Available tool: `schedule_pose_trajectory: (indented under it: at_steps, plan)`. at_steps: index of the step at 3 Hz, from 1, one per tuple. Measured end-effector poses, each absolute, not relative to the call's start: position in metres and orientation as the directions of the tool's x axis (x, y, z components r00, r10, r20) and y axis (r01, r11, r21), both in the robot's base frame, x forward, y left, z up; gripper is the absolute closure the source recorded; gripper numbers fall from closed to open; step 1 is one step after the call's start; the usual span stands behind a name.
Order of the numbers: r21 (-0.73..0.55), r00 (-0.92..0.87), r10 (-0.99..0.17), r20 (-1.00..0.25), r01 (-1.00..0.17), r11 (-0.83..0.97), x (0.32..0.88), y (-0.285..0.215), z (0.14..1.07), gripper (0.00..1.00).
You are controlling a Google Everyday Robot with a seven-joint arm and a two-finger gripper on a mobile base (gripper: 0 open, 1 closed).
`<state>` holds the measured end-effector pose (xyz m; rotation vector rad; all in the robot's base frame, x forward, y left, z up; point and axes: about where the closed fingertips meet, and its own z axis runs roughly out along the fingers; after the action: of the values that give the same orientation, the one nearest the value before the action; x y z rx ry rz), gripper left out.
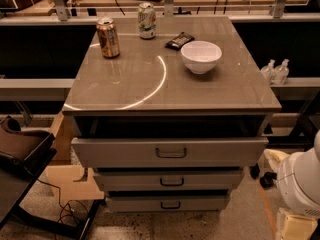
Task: Open bottom drawer
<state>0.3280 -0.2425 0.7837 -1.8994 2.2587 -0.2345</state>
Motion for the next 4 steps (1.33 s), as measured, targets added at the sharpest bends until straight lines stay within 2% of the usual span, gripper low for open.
schedule_pose_trajectory:
  at_steps: [1, 3, 4]
  plan:
    - [-0.232, -0.155, -0.986, -0.055, -0.959, 0.163, 0.337, -0.231, 0.769, 0.0]
    - [-0.184, -0.141, -0.983, -0.119, -0.97, 0.161, 0.388, -0.164, 0.639, 0.0]
    - [-0.201, -0.127, -0.98, -0.152, -0.967, 0.157, 0.404, -0.136, 0.583, 0.0]
